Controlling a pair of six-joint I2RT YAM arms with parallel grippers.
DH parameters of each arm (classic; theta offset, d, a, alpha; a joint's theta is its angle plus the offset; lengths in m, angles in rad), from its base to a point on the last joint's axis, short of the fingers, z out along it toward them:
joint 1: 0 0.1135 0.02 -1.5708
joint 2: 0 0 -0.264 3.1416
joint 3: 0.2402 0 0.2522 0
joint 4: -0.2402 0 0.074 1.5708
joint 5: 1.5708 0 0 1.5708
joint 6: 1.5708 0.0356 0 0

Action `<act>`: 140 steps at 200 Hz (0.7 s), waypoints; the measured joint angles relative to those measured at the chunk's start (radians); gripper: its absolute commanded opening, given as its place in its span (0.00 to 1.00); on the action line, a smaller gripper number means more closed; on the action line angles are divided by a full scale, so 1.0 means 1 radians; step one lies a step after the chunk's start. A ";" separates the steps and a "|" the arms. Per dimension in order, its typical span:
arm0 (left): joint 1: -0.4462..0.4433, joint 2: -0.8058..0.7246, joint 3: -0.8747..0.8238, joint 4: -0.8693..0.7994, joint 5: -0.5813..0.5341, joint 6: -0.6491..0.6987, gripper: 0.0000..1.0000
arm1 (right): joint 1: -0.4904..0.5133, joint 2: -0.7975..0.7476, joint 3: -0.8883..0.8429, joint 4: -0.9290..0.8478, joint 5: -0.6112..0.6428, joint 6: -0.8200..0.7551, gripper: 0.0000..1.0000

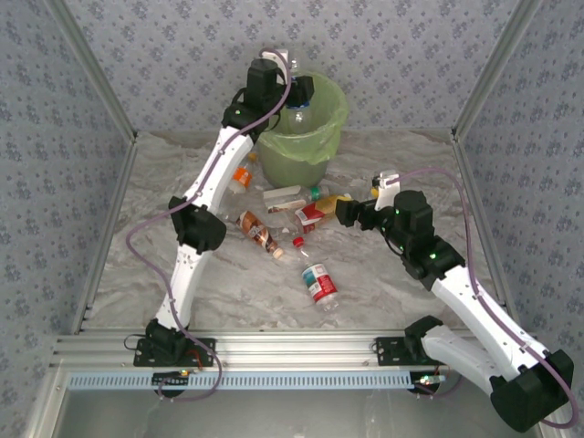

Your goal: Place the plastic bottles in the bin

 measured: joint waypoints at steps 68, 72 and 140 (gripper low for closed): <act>0.000 0.000 0.023 -0.034 0.004 -0.026 0.93 | 0.000 0.006 0.000 0.000 0.000 -0.008 0.99; 0.000 0.000 0.027 -0.038 0.007 -0.023 0.95 | 0.000 0.007 0.000 0.000 0.000 -0.008 0.99; 0.000 -0.014 0.053 -0.075 0.072 -0.029 0.99 | 0.000 0.008 0.000 -0.001 0.000 -0.008 0.99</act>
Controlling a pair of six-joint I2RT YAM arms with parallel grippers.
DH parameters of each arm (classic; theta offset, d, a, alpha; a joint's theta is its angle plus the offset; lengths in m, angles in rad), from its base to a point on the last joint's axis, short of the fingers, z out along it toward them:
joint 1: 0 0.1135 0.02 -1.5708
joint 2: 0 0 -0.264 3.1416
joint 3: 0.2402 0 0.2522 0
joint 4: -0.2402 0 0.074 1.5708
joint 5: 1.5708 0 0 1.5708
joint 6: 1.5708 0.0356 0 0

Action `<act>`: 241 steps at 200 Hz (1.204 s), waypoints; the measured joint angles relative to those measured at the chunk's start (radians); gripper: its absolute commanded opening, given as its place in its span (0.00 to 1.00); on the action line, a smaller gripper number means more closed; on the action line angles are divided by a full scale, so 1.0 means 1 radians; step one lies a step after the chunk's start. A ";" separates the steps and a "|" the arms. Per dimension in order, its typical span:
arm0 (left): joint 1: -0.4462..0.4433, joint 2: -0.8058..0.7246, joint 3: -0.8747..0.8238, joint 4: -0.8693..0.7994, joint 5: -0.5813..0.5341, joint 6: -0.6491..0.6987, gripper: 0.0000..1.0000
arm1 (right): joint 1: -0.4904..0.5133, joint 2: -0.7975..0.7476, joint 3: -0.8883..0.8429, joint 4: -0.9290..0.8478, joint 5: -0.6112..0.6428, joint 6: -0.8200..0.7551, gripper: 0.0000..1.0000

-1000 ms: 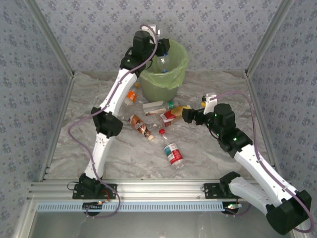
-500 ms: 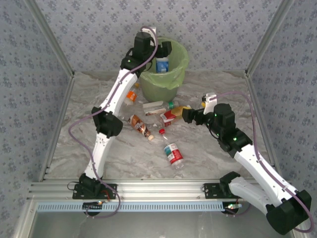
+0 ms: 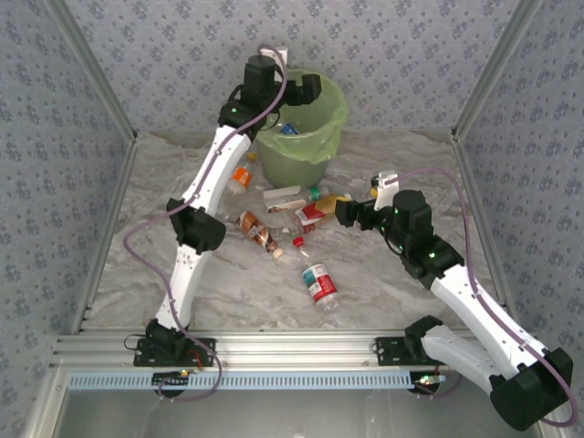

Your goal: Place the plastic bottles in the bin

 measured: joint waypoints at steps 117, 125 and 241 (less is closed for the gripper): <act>0.014 -0.338 -0.107 -0.180 0.119 -0.038 0.99 | 0.017 0.053 -0.099 0.047 0.027 0.070 0.99; 0.014 -0.347 -0.115 -0.191 0.119 -0.038 0.99 | 0.024 0.058 -0.102 0.051 0.034 0.074 0.99; 0.014 -0.980 -1.334 0.364 -0.134 -0.043 0.99 | 0.181 0.161 -0.117 0.002 0.128 0.122 0.99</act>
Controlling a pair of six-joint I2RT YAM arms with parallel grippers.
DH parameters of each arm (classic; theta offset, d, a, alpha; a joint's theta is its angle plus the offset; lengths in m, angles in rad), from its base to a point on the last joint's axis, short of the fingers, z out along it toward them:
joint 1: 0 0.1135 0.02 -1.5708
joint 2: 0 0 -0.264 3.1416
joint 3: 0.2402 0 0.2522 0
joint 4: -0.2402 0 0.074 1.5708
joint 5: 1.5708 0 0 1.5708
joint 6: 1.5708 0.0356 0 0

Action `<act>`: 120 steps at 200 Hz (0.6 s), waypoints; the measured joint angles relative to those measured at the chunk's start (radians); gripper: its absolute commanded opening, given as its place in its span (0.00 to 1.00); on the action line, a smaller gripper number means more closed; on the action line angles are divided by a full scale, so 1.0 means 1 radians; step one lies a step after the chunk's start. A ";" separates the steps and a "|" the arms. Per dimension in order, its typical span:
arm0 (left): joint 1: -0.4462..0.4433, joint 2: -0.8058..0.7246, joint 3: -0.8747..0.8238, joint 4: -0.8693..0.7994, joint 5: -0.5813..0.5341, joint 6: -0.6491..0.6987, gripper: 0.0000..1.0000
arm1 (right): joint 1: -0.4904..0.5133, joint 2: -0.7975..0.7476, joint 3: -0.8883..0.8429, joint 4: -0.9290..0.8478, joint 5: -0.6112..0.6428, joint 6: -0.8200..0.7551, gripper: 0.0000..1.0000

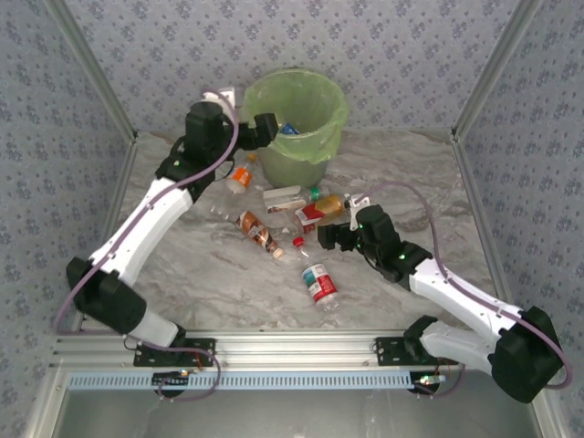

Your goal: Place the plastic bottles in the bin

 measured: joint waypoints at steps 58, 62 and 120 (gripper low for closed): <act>0.029 -0.214 -0.235 0.163 -0.118 -0.041 0.99 | 0.115 0.042 0.002 -0.120 0.041 0.071 0.99; 0.034 -0.222 -0.253 0.163 -0.127 -0.049 0.99 | 0.126 0.048 0.002 -0.129 0.039 0.076 0.99; 0.143 -0.283 -0.453 0.139 -0.199 -0.173 0.99 | 0.280 0.251 0.133 -0.274 0.074 0.109 0.99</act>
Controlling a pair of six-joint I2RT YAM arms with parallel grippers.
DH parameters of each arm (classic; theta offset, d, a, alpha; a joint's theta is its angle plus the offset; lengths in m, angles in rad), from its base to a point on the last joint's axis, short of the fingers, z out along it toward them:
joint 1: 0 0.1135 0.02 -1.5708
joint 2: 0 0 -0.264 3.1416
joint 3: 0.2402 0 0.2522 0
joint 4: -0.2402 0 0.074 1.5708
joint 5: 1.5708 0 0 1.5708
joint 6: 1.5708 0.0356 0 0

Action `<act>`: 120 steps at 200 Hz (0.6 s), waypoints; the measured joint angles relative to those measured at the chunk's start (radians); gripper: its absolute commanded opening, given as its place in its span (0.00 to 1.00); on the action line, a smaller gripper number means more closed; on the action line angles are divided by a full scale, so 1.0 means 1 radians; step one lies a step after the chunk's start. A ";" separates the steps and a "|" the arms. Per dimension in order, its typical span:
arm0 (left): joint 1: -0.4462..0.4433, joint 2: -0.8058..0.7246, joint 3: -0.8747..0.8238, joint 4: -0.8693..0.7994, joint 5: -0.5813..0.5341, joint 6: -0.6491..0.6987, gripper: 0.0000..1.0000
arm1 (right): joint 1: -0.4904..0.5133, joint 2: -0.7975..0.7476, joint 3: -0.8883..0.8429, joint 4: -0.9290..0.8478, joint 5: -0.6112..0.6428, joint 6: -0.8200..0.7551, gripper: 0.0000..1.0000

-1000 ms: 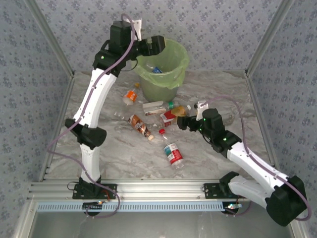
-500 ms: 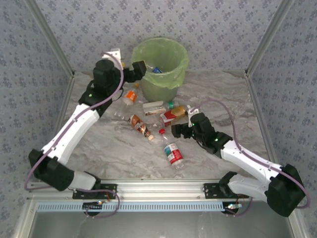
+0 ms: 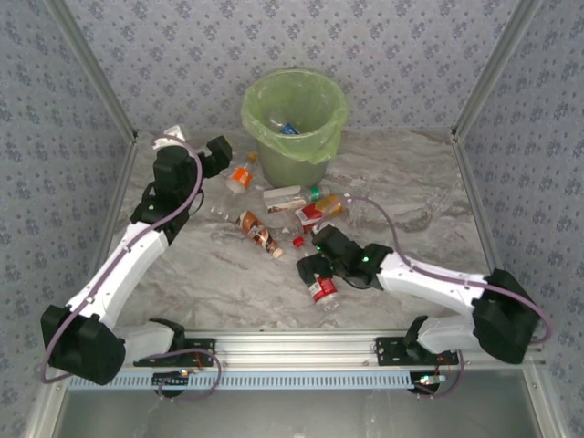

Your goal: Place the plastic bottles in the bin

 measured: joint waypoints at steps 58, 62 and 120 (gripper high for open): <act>0.068 -0.136 -0.123 -0.064 -0.043 -0.052 0.99 | 0.049 0.266 0.232 -0.130 0.026 -0.005 0.99; 0.073 -0.146 -0.130 -0.068 -0.047 -0.052 0.99 | 0.049 0.273 0.235 -0.135 0.025 -0.005 0.99; 0.121 -0.239 -0.207 -0.103 -0.088 -0.063 0.99 | 0.030 0.326 0.238 -0.185 -0.033 0.003 0.99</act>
